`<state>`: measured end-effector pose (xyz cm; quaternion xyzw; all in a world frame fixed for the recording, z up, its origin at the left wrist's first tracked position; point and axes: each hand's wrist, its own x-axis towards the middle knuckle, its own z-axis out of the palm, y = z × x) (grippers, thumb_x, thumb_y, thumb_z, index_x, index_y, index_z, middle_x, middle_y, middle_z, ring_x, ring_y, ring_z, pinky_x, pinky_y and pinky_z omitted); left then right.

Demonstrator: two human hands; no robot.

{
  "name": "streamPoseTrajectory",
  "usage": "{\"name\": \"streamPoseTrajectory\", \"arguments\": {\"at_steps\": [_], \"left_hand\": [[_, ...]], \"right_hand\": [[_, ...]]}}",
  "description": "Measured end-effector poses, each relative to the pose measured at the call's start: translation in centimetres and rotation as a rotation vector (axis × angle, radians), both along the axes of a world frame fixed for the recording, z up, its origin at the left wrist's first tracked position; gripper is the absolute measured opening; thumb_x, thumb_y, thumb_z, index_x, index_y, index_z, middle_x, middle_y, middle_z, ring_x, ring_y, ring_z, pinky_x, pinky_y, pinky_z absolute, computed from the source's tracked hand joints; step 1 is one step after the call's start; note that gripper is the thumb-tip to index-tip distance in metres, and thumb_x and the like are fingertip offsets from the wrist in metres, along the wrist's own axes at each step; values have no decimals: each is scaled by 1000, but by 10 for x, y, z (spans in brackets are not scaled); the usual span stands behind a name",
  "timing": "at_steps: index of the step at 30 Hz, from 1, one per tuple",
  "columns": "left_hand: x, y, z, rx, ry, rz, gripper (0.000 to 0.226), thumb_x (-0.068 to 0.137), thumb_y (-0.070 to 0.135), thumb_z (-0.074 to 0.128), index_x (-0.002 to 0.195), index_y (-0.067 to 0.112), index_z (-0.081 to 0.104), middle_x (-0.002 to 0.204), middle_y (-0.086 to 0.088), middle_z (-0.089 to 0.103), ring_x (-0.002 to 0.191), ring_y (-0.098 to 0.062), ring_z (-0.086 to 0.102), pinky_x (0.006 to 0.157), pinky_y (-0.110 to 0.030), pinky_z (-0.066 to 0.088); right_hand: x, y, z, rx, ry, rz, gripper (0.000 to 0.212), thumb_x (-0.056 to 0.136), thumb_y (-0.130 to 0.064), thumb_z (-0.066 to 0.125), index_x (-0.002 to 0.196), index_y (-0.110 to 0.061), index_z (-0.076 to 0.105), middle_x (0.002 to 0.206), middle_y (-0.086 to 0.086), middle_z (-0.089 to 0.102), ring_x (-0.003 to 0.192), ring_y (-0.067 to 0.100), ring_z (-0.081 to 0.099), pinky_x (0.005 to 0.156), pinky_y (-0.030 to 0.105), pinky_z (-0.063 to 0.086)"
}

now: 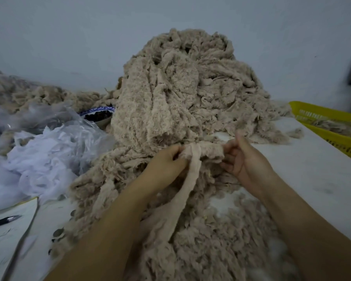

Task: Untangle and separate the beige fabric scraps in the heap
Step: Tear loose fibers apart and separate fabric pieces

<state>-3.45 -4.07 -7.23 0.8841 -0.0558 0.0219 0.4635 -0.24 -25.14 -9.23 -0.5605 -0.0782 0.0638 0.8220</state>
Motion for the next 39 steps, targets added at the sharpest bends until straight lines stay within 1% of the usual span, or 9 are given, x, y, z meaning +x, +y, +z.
{"name": "streamPoseTrajectory", "arguments": {"at_steps": [3,8,11,18,22,26,30,34,39], "left_hand": [[1,-14,4,175,-56,-48,29,96,31,56,70,25,45,63,8,47,56,-7,42,51,-25,29],[-3,-24,5,292,29,-183,33,97,48,54,73,30,39,66,7,40,50,-4,38,49,-23,27],[-3,-24,10,289,-41,-165,36,99,40,53,69,28,38,63,7,39,52,-4,41,50,-25,26],[-1,-6,25,-207,-36,35,30,97,25,55,79,20,32,62,11,32,50,-8,26,47,-19,28],[6,-12,20,-280,52,31,29,100,23,53,78,18,33,69,3,34,57,-10,30,62,-31,28],[7,-15,22,-759,204,121,21,105,17,46,108,15,67,67,0,67,57,-12,64,53,-24,49],[8,-10,18,-966,299,62,33,107,16,41,135,4,52,57,0,56,40,-8,43,36,-20,35],[4,-6,15,-739,281,-108,33,109,22,31,83,11,49,51,2,47,33,-6,22,35,-17,20],[2,5,7,-767,342,-231,58,107,27,35,53,19,51,43,3,35,32,-6,19,33,-16,20]], "right_hand": [[-5,15,-11,-353,-126,200,48,78,-65,67,104,-25,71,106,3,74,101,19,70,88,38,56],[-2,17,-9,-480,-103,75,10,81,-38,60,76,-34,68,70,-5,63,59,10,55,57,27,43],[2,9,-6,-309,-45,-32,34,95,-10,51,73,-28,70,76,1,66,62,12,58,54,25,47],[-1,-1,3,-227,16,-52,19,100,-23,56,89,-17,69,66,-2,68,45,6,58,40,16,42],[-5,6,-1,-299,-10,148,82,74,-66,73,138,-18,55,133,4,63,125,20,56,107,43,43],[-5,9,-5,-523,-64,162,28,95,-35,63,119,-22,65,108,0,73,96,17,71,86,37,55],[3,-2,1,-306,-49,-11,25,101,-29,49,90,-24,71,87,10,70,79,29,68,67,38,58],[7,-8,8,17,79,-108,40,99,-35,54,70,-25,79,80,5,75,64,18,72,48,27,52],[8,-11,12,99,108,-210,25,94,-41,64,88,-25,81,93,4,78,80,20,75,57,29,57]]}}
